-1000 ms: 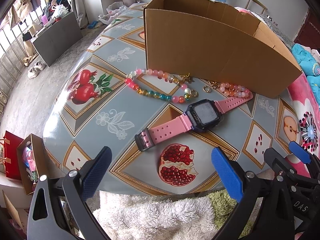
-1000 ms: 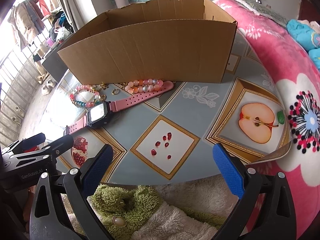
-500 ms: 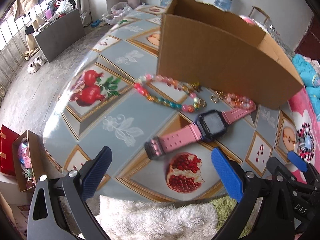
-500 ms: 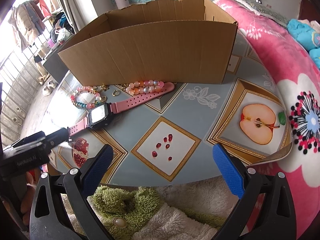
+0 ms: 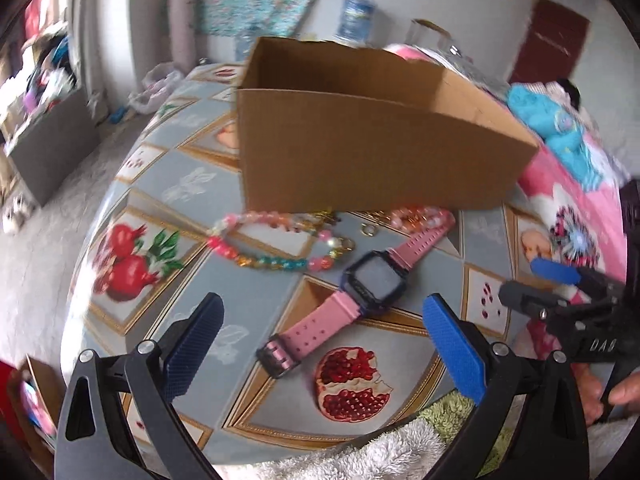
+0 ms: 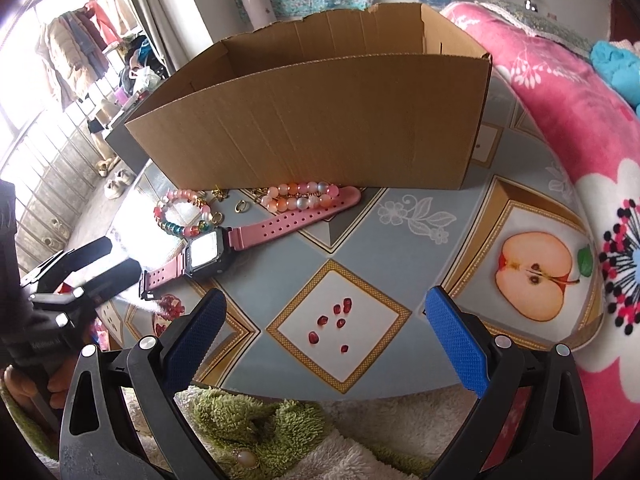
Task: Organize jewelry
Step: 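Grasp the pink watch strap with the right tool while the left tool grasps the watch body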
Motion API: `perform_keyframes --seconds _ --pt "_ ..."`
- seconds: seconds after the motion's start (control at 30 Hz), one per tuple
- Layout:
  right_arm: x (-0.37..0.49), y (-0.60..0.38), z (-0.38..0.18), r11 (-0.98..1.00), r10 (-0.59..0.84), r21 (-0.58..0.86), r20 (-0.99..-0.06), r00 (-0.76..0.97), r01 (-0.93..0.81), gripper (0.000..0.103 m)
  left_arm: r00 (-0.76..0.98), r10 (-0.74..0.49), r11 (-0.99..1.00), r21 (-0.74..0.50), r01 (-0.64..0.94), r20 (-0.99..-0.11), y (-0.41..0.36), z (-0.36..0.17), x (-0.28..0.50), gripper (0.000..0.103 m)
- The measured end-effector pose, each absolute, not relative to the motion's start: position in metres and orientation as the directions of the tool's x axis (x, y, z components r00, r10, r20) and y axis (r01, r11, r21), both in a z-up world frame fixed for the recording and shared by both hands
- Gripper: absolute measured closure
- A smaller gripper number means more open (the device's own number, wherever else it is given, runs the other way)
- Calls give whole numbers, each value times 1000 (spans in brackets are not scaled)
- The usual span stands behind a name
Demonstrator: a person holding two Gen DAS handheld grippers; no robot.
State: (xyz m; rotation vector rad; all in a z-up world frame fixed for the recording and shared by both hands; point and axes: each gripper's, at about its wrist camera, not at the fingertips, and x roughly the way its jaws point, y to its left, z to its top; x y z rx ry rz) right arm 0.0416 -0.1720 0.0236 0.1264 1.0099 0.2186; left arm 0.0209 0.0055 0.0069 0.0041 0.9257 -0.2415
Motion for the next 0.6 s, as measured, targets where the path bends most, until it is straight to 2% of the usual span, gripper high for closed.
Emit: perform_keyframes --seconds 0.13,0.27,0.4,0.53,0.6 --pt "48 -178 17 962 270 243 -823 500 -121 8 529 -210 950 -44 310 -822 -23 -8 26 5" --pt "53 -183 12 953 300 280 -821 486 -115 15 519 -219 927 -11 374 -826 -41 -21 26 7" --pt "54 -186 7 945 323 310 -820 472 -109 18 521 -211 926 2 378 -827 -46 -26 31 20" --pt "58 -185 3 942 331 319 -826 456 -105 18 502 -228 927 -28 375 -834 -41 -30 36 39" --pt "59 -186 2 940 335 323 -826 453 -105 18 495 -218 926 -19 376 -841 -40 -33 37 43"
